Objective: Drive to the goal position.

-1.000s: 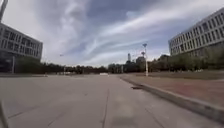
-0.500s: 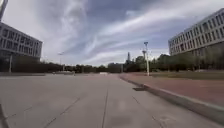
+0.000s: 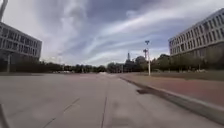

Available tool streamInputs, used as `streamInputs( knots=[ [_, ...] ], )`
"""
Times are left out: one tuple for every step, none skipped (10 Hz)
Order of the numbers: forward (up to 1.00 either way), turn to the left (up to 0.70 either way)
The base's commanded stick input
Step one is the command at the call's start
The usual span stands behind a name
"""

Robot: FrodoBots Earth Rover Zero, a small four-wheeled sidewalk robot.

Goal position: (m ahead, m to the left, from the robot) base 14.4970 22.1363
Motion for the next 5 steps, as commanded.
streamInputs(
  knots=[
    [1.0,0.0],
    [1.0,0.0],
    [1.0,0.0],
    [1.0,0.0],
    [1.0,0.0]
  ],
)
